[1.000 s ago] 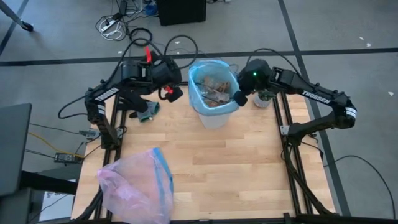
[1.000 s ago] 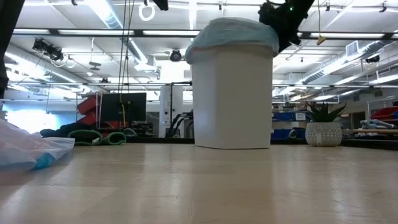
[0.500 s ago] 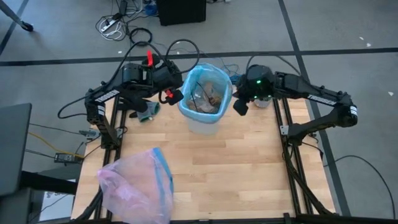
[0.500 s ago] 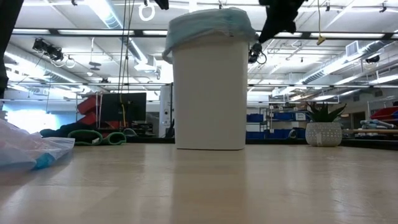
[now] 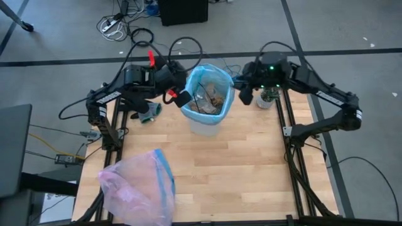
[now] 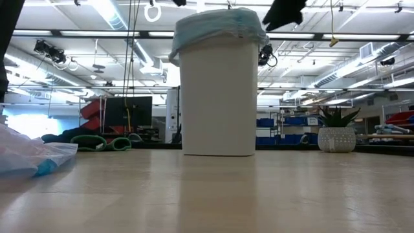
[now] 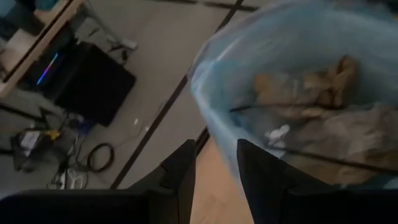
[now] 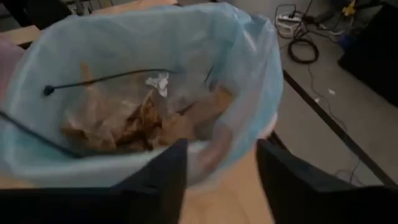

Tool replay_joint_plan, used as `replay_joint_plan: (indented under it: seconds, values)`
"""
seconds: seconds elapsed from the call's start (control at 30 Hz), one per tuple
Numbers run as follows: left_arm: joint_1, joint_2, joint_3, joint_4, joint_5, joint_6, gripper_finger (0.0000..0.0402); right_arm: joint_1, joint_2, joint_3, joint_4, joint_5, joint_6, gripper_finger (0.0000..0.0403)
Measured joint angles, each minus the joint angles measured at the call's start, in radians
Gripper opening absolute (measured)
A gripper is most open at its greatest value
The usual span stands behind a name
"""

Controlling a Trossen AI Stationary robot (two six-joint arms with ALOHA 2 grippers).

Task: Place trash/remove bag and relplace
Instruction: Remove the trash bag from the trash bin

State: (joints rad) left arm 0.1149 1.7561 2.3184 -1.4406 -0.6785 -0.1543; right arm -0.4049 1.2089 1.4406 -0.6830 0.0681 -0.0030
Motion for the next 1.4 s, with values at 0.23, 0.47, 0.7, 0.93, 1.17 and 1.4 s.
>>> replay_joint_plan:
  seconds: [0.23, 0.47, 0.7, 0.93, 1.17, 1.4]
  values:
    - [-0.021, 0.0, 0.0, 0.031, 0.001, 0.014, 0.0126, -0.004, 0.07, 0.001, 0.115, -0.012, -0.017, 0.0255]
    - [-0.048, 0.0, 0.0, 0.026, 0.0, -0.011, 0.0126, -0.045, 0.118, 0.001, 0.1, 0.038, -0.057, 0.0208]
    - [-0.052, 0.0, 0.0, 0.017, -0.005, -0.013, 0.0126, -0.077, 0.122, 0.001, 0.083, 0.069, -0.043, 0.0114]
    - [-0.052, 0.0, 0.0, 0.021, -0.006, -0.014, 0.0126, -0.115, 0.121, 0.001, 0.03, 0.075, -0.057, 0.0009]
    - [-0.052, 0.0, 0.0, 0.033, -0.006, -0.015, 0.0126, -0.16, 0.125, 0.001, 0.023, 0.086, -0.076, 0.0]
    - [-0.052, 0.0, 0.0, 0.036, -0.007, -0.034, 0.0126, -0.189, 0.163, -0.044, 0.03, 0.059, -0.081, 0.0]
